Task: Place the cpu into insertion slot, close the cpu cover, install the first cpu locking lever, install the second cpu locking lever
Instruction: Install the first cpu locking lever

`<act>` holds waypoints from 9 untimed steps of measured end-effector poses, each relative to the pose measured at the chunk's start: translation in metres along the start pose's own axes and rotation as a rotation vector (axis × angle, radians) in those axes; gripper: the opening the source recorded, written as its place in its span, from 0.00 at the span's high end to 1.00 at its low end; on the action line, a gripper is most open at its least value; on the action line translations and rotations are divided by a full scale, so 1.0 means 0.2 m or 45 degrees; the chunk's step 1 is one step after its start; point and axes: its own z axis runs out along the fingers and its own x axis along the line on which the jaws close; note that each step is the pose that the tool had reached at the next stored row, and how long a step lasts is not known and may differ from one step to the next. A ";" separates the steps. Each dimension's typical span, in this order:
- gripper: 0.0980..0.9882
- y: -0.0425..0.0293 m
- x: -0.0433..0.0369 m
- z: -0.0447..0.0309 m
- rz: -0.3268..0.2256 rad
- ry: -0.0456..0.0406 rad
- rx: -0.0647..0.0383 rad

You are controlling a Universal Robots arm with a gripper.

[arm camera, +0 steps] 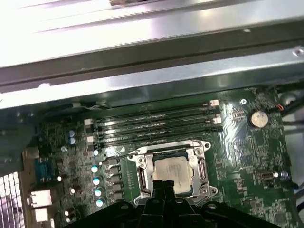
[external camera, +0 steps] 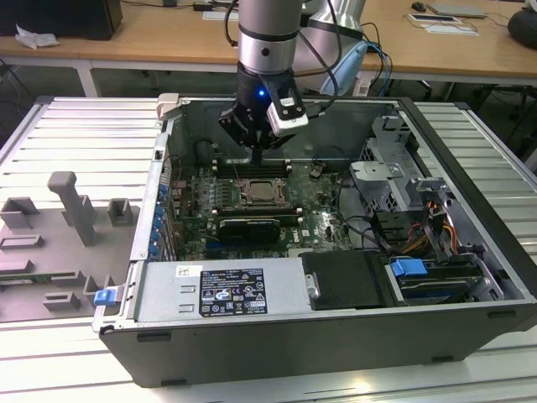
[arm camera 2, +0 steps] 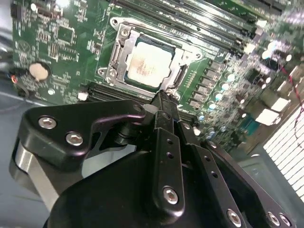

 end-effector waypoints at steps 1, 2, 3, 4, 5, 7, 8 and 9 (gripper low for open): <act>0.99 0.000 0.000 0.000 -0.045 0.002 0.001; 0.99 0.000 0.000 0.000 -0.068 0.002 0.002; 0.99 0.000 0.000 0.000 -0.087 0.002 0.002; 0.99 0.000 0.000 0.000 -0.110 0.003 0.003; 0.99 0.000 0.000 0.000 -0.125 0.003 0.003; 0.99 0.000 0.000 0.000 -0.151 0.003 0.003; 0.99 0.000 0.000 0.000 -0.169 0.003 0.004; 0.99 0.000 0.000 0.000 -0.186 0.002 0.004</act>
